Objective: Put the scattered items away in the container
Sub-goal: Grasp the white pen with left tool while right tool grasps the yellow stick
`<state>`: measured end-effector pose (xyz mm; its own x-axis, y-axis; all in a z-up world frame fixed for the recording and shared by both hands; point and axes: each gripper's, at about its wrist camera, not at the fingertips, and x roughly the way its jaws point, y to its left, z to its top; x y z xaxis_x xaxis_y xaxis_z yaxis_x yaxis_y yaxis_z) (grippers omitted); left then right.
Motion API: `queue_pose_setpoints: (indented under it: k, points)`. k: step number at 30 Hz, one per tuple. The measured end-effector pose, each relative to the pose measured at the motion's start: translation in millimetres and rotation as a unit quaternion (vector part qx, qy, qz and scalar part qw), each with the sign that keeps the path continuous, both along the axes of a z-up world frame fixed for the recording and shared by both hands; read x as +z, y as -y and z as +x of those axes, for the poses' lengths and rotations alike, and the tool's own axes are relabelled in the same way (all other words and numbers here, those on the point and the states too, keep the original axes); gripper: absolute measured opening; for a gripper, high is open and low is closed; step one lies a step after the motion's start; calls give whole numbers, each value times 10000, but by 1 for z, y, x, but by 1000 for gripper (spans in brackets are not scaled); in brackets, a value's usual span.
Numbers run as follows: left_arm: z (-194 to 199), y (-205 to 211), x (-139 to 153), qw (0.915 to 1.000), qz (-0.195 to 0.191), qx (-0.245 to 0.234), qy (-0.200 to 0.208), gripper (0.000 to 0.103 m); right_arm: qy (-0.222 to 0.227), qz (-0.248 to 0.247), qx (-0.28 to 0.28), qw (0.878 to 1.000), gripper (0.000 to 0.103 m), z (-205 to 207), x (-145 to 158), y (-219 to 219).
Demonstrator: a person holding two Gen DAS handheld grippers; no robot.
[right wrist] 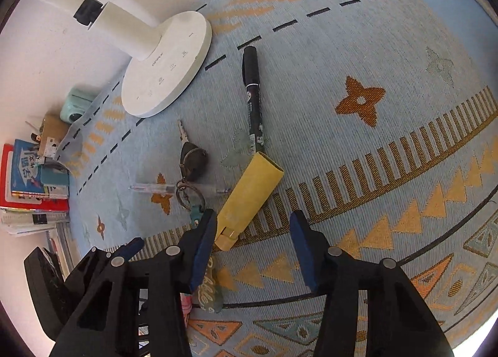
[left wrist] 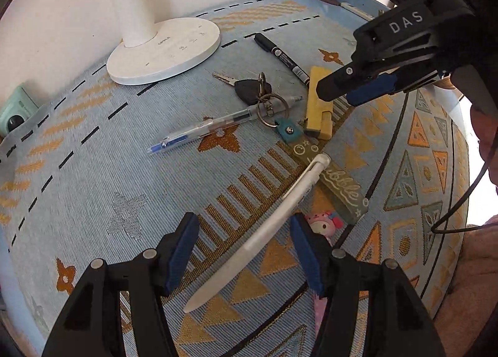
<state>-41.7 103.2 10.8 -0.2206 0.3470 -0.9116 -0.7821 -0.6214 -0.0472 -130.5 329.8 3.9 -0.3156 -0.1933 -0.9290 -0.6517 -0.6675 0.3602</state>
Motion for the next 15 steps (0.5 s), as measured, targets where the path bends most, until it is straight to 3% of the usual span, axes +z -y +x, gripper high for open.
queue_pose_setpoints:
  k: [3,10,12,15]
  points:
    - [3,-2,-1,9999,5,-117,-111,66,36,43,-32,10000,44,-7,-4,4]
    - [11,-2,-1,9992,77,-123,-368,66,220,992,268,9945,44,-25,2,23]
    - [14,-5,2,9990,95,-162,-401,53,218,1245,397,9912,42,-26,4,30]
    - [20,-13,5,9990,127,-144,-409,23,157,1299,566,9898,36,-23,6,33]
